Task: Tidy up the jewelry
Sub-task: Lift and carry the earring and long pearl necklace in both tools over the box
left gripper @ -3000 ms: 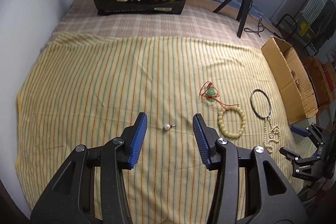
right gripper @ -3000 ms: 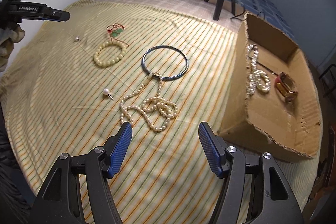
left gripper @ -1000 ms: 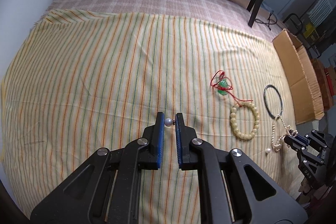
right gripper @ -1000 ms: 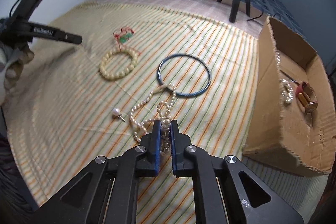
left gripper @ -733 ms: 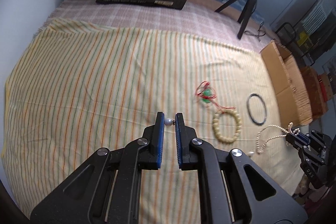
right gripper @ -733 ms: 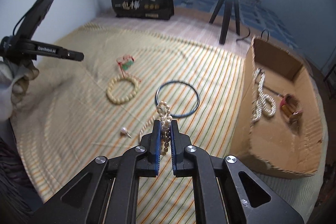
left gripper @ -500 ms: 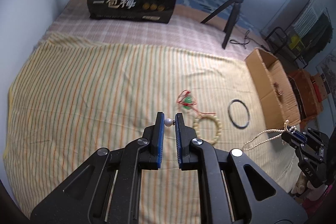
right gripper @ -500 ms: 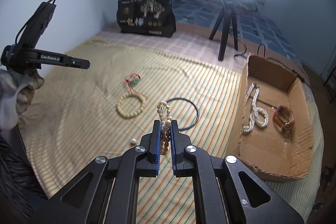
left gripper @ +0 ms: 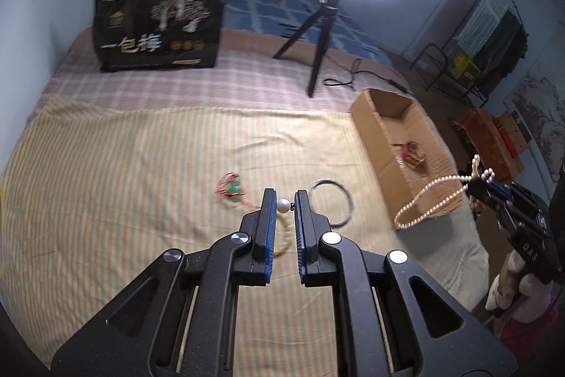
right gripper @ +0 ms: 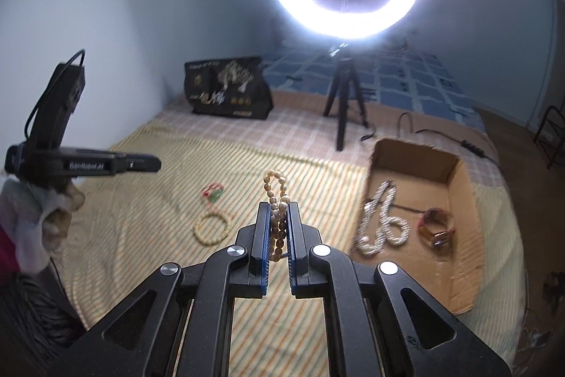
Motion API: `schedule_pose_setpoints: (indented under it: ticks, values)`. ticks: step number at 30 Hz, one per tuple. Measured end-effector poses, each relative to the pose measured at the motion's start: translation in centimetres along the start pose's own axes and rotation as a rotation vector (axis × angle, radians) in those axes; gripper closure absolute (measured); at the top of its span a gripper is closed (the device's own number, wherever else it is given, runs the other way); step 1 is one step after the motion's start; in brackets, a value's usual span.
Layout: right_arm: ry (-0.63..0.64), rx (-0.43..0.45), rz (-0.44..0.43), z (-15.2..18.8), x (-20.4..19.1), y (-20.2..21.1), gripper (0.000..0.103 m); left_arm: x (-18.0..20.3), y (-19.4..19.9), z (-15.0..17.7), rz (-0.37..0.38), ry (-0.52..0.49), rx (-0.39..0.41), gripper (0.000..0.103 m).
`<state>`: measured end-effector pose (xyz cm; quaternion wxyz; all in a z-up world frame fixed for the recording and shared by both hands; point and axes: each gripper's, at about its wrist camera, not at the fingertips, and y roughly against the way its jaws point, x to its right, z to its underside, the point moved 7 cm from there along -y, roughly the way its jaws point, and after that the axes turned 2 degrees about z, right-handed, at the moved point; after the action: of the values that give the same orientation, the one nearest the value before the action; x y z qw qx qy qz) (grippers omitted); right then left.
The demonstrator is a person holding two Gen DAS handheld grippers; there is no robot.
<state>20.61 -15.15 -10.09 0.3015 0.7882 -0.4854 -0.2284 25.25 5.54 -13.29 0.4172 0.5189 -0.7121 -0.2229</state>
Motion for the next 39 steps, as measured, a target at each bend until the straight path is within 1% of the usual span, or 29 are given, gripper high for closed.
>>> schedule_pose_setpoints:
  ticks: [6, 17, 30, 36, 39]
  values:
    - [-0.045, 0.040, 0.055, -1.0, 3.7, 1.5, 0.096, 3.8, -0.7, -0.9, 0.034, -0.044, 0.009, 0.095]
    - [-0.111, 0.061, 0.147, -1.7, 9.3, 2.3, 0.096, 10.8, -2.9, -1.6, 0.085, -0.132, 0.008, 0.095]
    - [-0.166, 0.028, 0.217, -1.2, 14.2, 1.2, 0.096, 17.2, -7.5, -0.8, 0.103, -0.228, -0.024, 0.095]
    - [-0.172, 0.006, 0.218, -1.3, 15.6, -0.2, 0.096, 19.3, -9.0, -0.5, 0.099, -0.257, -0.017, 0.095]
    - [-0.181, -0.005, 0.223, -1.3, 16.2, -1.2, 0.096, 20.1, -10.1, 0.0, 0.106, -0.259, -0.033, 0.095]
